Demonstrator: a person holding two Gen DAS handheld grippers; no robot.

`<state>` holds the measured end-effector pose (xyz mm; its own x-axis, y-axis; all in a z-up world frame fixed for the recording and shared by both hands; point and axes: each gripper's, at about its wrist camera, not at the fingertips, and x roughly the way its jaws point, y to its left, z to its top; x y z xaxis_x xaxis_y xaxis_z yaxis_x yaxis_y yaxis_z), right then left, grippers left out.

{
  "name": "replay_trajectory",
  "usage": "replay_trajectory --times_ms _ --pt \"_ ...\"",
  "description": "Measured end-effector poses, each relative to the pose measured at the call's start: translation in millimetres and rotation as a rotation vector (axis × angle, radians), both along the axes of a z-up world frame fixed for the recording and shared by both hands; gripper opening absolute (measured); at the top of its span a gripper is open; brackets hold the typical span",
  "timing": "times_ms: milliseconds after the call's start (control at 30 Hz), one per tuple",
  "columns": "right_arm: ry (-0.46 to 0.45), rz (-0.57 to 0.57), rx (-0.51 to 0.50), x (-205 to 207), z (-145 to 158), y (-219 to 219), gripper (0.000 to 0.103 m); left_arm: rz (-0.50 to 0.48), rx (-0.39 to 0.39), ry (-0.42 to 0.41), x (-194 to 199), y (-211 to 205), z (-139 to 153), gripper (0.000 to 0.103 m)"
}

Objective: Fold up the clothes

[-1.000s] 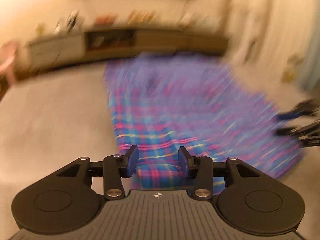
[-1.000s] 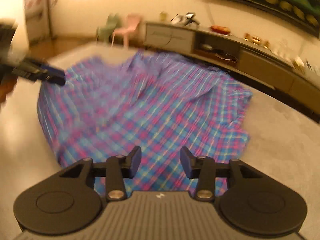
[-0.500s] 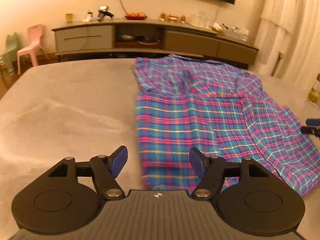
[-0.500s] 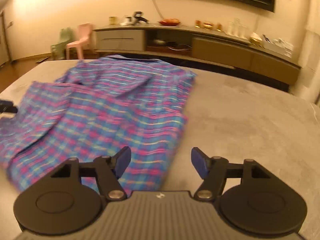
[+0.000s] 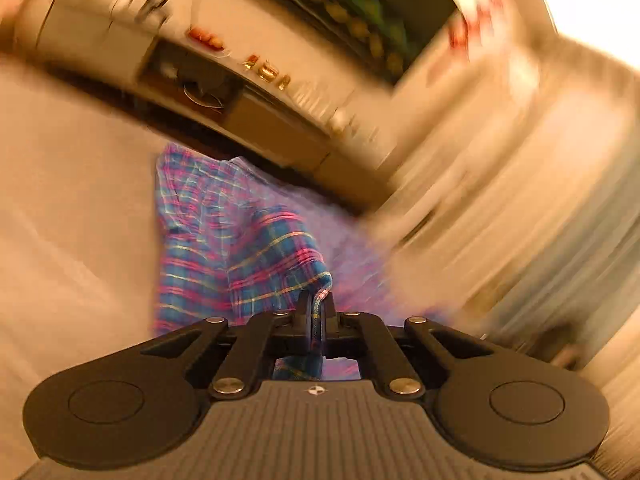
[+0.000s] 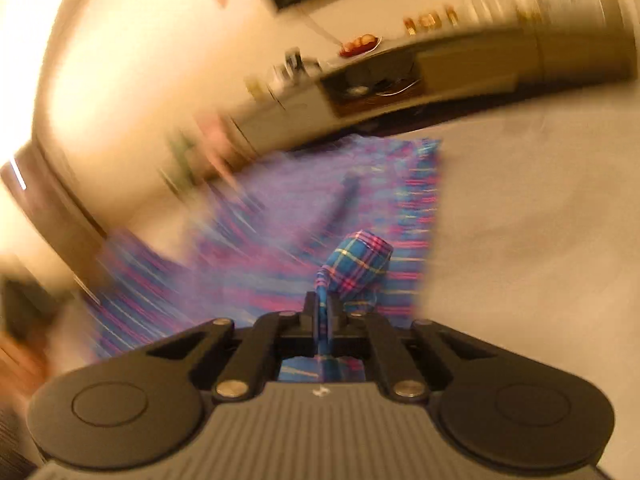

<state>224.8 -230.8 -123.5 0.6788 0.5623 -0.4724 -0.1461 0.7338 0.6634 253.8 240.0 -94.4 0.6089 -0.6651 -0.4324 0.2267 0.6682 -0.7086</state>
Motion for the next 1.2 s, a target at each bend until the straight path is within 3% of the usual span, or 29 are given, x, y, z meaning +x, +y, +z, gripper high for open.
replay_trajectory --times_ms 33,67,133,200,300,333,400,433,467,500,600,667,800,900,1067,1200 --pt "0.028 -0.009 0.131 3 -5 -11 0.003 0.013 -0.101 0.043 5 11 -6 0.003" --pt "0.062 -0.022 0.184 6 -12 -17 0.003 0.034 -0.119 0.098 11 15 -16 0.003" --pt "0.136 -0.056 0.121 8 -28 -21 0.003 0.047 -0.089 0.176 19 11 -35 0.003" --pt "0.173 -0.078 0.019 7 -34 -19 0.003 0.047 -0.037 0.194 21 4 -39 0.003" --pt "0.104 -0.092 -0.142 -4 -15 -9 0.006 0.063 0.074 0.151 17 -3 -25 0.003" --pt "0.069 -0.103 -0.190 -10 -5 -6 0.011 0.073 0.122 0.111 12 -7 -15 0.005" --pt "-0.002 -0.123 -0.287 -22 14 1 0.026 0.091 0.229 0.011 -4 -18 8 0.005" --pt "-0.037 -0.133 -0.336 -28 24 5 0.043 0.100 0.282 -0.039 -11 -23 19 0.005" --pt "-0.072 -0.144 -0.384 -34 33 8 0.046 0.108 0.336 -0.089 -19 -29 30 0.005" --pt "-0.104 -0.153 -0.420 -39 41 11 0.046 0.117 0.389 -0.140 -26 -34 41 0.005" --pt "-0.125 -0.122 -0.453 -47 42 21 0.041 -0.019 0.426 -0.209 -47 -60 47 0.005" --pt "-0.102 -0.055 -0.478 -45 31 33 0.028 -0.099 0.497 -0.191 -54 -77 34 0.005" --pt "-0.057 0.092 -0.565 -44 3 63 0.027 -0.069 0.650 -0.096 -55 -87 1 0.005" --pt "-0.069 0.115 -0.649 -48 -3 76 0.024 -0.041 0.660 -0.090 -57 -88 -2 0.005" --pt "-0.052 0.192 -0.695 -64 8 89 0.027 -0.052 0.710 -0.041 -83 -101 9 0.005" --pt "-0.029 0.308 -0.704 -90 18 94 0.027 -0.145 0.730 0.017 -121 -97 20 0.005"
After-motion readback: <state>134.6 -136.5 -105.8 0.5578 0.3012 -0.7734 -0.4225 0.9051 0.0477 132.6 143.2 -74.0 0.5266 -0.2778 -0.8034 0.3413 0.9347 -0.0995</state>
